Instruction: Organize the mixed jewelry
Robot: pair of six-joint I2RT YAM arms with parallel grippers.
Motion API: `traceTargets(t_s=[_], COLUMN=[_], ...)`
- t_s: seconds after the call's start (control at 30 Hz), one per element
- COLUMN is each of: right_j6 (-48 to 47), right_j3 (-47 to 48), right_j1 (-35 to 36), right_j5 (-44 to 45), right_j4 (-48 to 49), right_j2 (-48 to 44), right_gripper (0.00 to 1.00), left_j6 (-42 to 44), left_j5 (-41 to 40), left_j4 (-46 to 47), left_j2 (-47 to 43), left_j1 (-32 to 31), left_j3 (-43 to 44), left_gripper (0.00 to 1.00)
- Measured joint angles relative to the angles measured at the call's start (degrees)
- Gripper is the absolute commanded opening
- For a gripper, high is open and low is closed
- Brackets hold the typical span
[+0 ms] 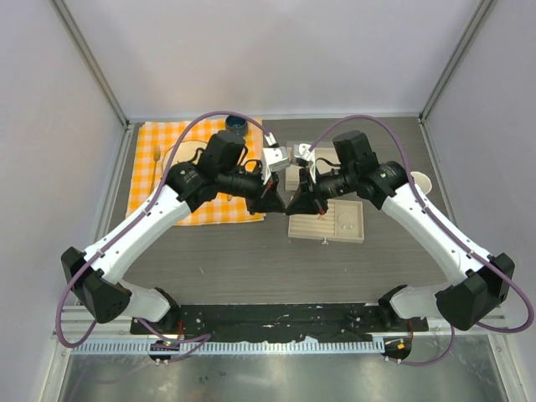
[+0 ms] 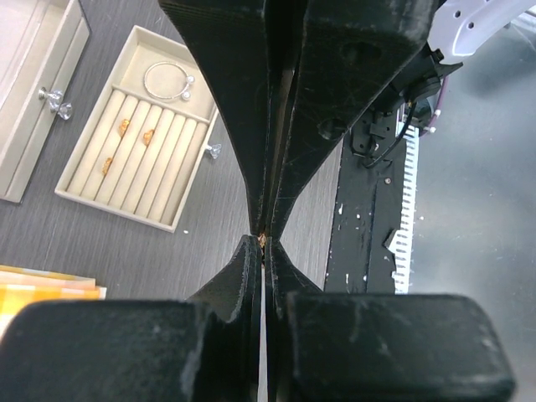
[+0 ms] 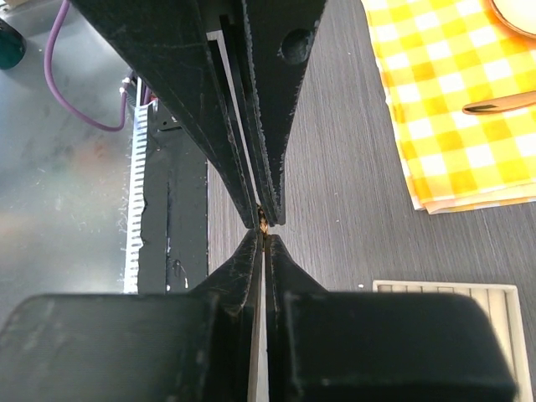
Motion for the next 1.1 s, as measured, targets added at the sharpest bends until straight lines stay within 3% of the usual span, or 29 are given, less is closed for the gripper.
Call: traceTargets(t_s=[0.13, 0.17, 0.27, 0.67, 1.1], right_j6=[0.0, 0.11, 0.11, 0.15, 6.03], right_j3=[0.0, 0.0, 0.0, -0.92, -8.26], right_j1=[0.0, 0.0, 0.0, -1.05, -13.09], right_j5=[0.31, 0.39, 0.83, 8.17, 23.08], right_j4=[0.09, 0.09, 0.13, 0.81, 7.04], right_j2=[-0.22, -0.39, -1.11, -5.51, -13.29], right_gripper=[0.28, 0.41, 0.47, 0.49, 0.48], left_j6=[0.0, 0.0, 0.0, 2.27, 10.49], left_j5=[-0.07, -0.09, -0.33, -3.06, -8.94], left_j4=[0.04, 0.02, -0.02, -0.07, 0.35], left_j2=[0.0, 0.0, 0.0, 0.46, 9.33], left_j1=[0.0, 0.0, 0.0, 0.0, -1.33], left_j3=[-0.22, -0.35, -0.63, -0.61, 1.11], left_gripper=[0.0, 0.0, 0.0, 0.0, 0.0])
